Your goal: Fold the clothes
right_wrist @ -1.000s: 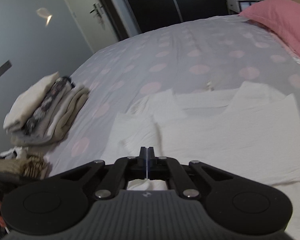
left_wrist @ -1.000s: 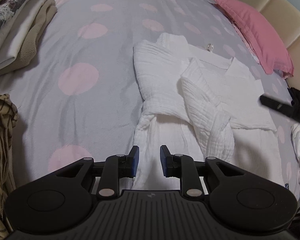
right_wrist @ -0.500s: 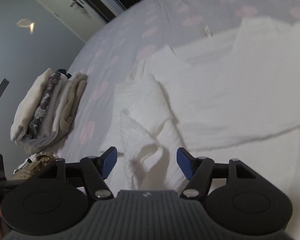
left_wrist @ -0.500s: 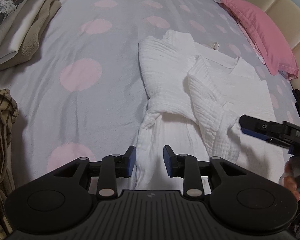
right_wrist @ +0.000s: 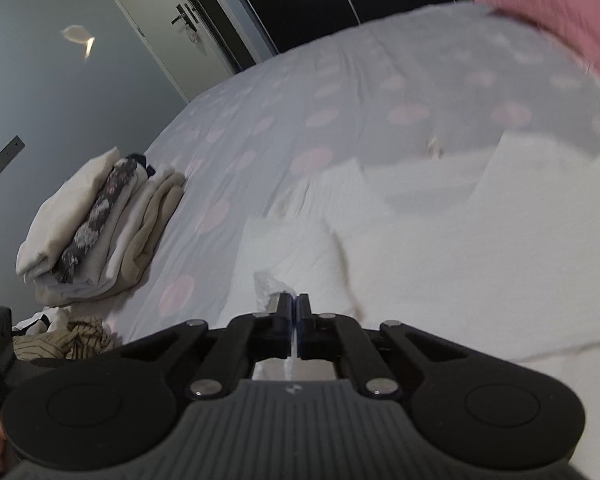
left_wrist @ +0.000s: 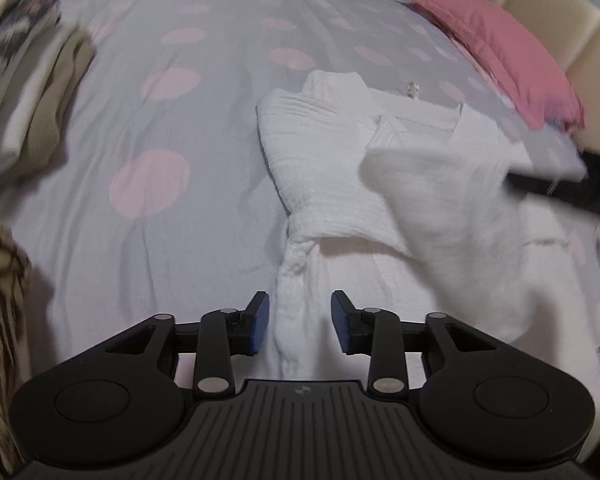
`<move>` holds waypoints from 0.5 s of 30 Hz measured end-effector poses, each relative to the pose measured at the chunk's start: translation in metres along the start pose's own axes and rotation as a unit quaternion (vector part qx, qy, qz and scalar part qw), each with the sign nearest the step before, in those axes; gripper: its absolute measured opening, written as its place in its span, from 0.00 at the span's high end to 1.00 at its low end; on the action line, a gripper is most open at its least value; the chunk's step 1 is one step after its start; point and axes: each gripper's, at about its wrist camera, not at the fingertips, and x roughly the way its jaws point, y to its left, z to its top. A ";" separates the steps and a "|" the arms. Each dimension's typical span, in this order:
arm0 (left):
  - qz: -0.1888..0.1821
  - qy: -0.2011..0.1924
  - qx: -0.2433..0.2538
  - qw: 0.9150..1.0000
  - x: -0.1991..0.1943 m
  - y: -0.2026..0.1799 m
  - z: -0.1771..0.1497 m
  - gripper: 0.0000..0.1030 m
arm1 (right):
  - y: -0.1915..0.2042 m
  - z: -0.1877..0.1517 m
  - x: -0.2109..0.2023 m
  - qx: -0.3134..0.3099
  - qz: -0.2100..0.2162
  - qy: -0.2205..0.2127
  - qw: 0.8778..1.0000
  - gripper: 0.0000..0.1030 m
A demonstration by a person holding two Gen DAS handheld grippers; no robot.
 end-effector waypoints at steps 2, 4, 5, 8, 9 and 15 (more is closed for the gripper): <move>0.003 -0.005 0.025 1.000 0.000 -0.005 0.001 0.60 | -0.008 0.016 -0.011 -0.004 -0.009 -0.010 1.000 0.98; 0.003 -0.013 0.046 0.999 0.002 -0.009 0.003 0.59 | -0.016 0.032 -0.021 -0.007 -0.019 -0.021 1.000 0.98; 0.007 -0.016 0.057 0.998 0.005 -0.011 0.004 0.59 | -0.020 0.040 -0.026 -0.010 -0.026 -0.026 0.999 0.98; 0.017 -0.019 0.091 0.996 0.018 -0.020 0.010 0.59 | -0.039 0.057 -0.031 -0.021 -0.058 -0.036 0.997 0.98; 0.022 -0.018 0.100 0.995 0.023 -0.022 0.011 0.59 | -0.046 0.062 -0.031 -0.021 -0.070 -0.038 0.997 0.98; 0.026 -0.011 0.078 0.997 0.042 -0.019 0.015 0.89 | -0.107 0.051 -0.008 0.015 -0.115 -0.022 0.993 0.98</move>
